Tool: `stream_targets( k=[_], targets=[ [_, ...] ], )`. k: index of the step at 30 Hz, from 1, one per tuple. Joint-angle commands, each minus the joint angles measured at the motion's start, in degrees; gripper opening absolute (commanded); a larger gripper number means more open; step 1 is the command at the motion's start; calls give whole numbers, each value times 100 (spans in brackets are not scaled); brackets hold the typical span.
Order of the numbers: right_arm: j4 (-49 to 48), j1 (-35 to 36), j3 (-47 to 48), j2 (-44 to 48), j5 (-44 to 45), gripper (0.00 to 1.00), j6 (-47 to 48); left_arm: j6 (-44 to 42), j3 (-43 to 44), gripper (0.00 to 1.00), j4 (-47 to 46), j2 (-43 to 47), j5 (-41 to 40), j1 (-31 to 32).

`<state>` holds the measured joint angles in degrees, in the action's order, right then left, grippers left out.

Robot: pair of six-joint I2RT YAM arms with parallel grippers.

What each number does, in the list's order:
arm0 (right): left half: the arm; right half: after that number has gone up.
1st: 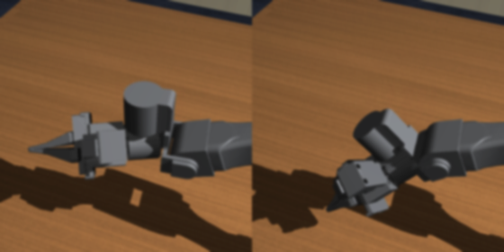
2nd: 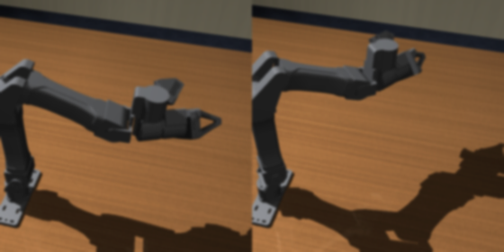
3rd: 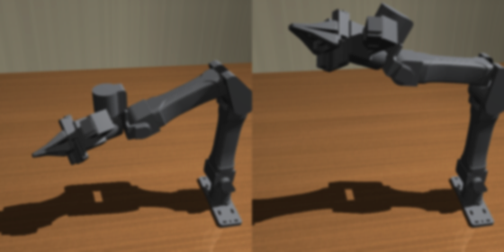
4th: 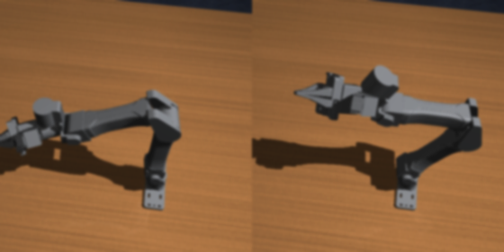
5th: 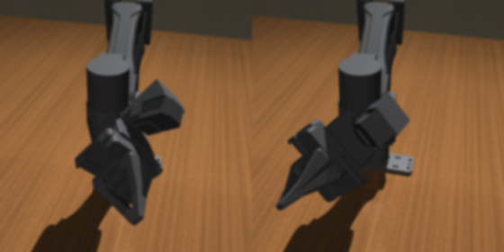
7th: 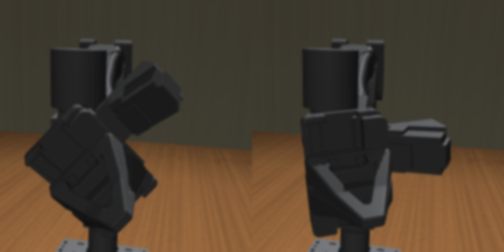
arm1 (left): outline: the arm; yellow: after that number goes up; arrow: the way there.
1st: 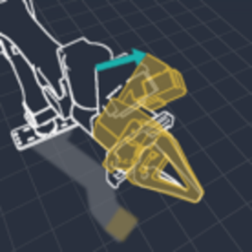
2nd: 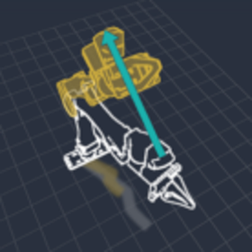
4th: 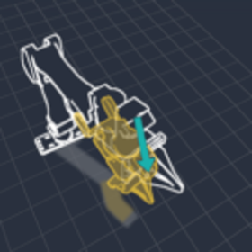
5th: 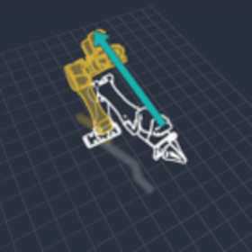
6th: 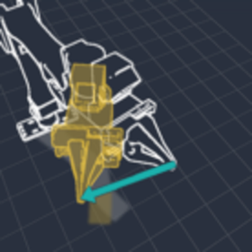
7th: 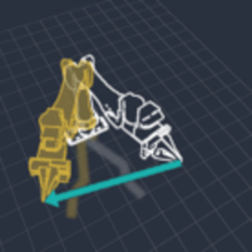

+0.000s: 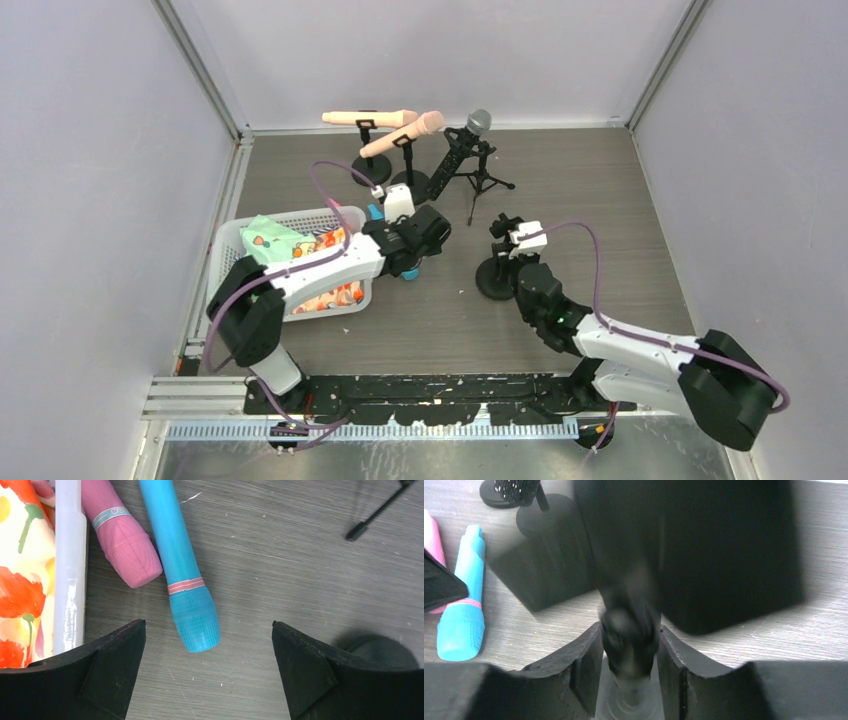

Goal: Attach the microphones to the stand

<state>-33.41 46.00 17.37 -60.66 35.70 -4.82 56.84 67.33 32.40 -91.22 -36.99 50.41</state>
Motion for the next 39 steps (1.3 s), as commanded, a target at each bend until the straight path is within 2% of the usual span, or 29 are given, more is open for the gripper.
stream_targets(
  k=[1,4,8,13,18,25,34,39],
  targets=[
    [277,28,21,637,165,52,-425,734,694,98,957,-571,-631,21],
    [720,29,50,1036,20,62,-568,827,899,98,1040,-925,-724,21],
    [1576,28,149,1639,-230,67,-803,993,1053,99,1240,-1243,-879,18],
    [2688,32,340,2574,-587,68,-1120,1252,1163,99,1396,-1583,-918,12],
    [3749,30,800,3097,-1174,68,-1327,1490,1392,97,1572,-2003,-886,-32],
    [4329,27,1479,3338,-1344,68,-1364,1515,1303,89,1187,-2300,-538,-218],
    [4512,27,2280,3273,-1013,69,-1014,1221,781,71,364,-2277,-164,-247],
    [4548,30,2609,3212,-688,70,-756,1227,-76,47,-68,-1747,12,-174]
  ],
)
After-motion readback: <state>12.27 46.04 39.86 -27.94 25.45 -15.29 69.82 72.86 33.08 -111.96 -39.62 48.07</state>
